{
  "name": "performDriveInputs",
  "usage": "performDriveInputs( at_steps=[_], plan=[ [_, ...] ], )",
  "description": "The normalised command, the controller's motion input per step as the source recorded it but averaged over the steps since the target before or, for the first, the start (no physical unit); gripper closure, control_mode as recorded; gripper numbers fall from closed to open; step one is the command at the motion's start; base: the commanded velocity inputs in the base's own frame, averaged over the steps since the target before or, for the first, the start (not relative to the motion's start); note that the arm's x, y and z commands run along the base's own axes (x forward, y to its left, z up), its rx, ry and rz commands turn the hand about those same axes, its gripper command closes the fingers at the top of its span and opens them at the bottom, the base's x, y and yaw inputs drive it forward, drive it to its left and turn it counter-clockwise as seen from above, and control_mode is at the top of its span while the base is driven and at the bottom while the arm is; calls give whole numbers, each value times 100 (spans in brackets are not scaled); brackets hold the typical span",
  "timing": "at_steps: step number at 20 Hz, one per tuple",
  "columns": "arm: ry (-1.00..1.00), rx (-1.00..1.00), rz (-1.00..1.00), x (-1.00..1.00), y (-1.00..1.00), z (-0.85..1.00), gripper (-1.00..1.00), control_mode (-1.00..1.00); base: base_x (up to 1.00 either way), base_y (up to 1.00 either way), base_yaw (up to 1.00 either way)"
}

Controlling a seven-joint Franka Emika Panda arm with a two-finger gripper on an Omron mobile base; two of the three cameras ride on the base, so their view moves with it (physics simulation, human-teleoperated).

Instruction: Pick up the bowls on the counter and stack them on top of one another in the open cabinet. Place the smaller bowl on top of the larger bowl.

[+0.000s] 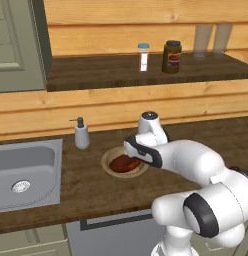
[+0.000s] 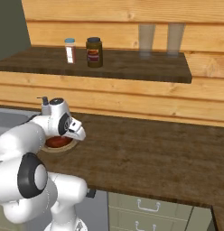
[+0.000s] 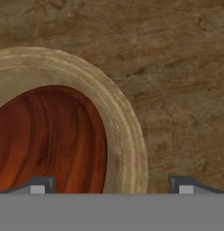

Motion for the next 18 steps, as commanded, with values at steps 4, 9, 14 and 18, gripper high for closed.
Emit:
performDriveInputs(
  at_steps=[4, 9, 14, 18],
  plan=[
    [0, 0, 0, 4, 0, -30, -100, -100, 0, 0, 0],
    [-1, 0, 0, 0, 0, -27, -100, -100, 0, 0, 0],
    [-5, 0, 0, 0, 0, -16, -100, -100, 0, 0, 0],
    [-1, 0, 0, -2, 0, 0, 100, -100, 0, 0, 0]
  ],
)
